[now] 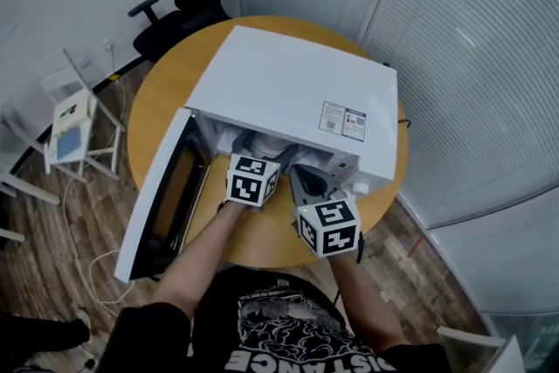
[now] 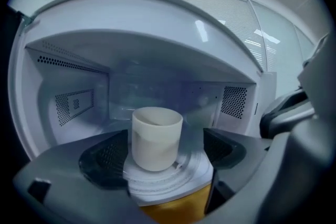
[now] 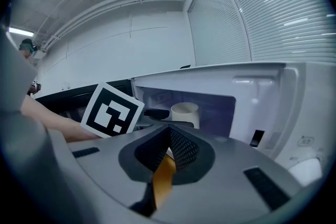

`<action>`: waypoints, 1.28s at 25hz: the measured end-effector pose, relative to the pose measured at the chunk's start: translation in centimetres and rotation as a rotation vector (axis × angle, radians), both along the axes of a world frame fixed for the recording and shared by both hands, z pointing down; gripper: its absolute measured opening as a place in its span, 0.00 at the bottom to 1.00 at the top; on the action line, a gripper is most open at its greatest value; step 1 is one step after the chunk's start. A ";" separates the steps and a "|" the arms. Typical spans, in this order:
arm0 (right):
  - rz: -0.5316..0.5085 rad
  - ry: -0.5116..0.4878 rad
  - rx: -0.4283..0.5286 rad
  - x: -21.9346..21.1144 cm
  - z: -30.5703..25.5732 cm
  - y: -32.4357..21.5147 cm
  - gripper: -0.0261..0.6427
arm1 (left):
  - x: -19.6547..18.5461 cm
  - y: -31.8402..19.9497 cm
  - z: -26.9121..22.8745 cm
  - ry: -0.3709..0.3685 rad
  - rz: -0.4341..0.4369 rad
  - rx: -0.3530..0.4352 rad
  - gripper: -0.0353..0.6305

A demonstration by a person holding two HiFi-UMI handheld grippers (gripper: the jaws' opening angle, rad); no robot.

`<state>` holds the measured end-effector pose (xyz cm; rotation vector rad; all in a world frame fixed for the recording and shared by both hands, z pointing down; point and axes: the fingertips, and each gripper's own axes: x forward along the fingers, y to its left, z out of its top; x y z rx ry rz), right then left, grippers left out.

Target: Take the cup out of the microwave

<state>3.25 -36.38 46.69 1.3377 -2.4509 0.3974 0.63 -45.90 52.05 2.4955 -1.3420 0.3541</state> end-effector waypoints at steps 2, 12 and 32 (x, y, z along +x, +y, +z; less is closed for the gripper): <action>0.002 -0.001 -0.003 -0.1 0.2 -0.3 0.06 | 0.0 -0.7 0.4 -0.004 0.000 -0.003 0.73; 0.030 -0.012 -0.038 0.2 1.8 -1.5 0.06 | 0.1 -3.4 1.9 -0.046 -0.023 0.003 0.79; 0.068 -0.006 -0.071 1.1 3.4 -1.7 0.06 | 0.9 -5.4 2.0 -0.068 -0.089 0.050 0.70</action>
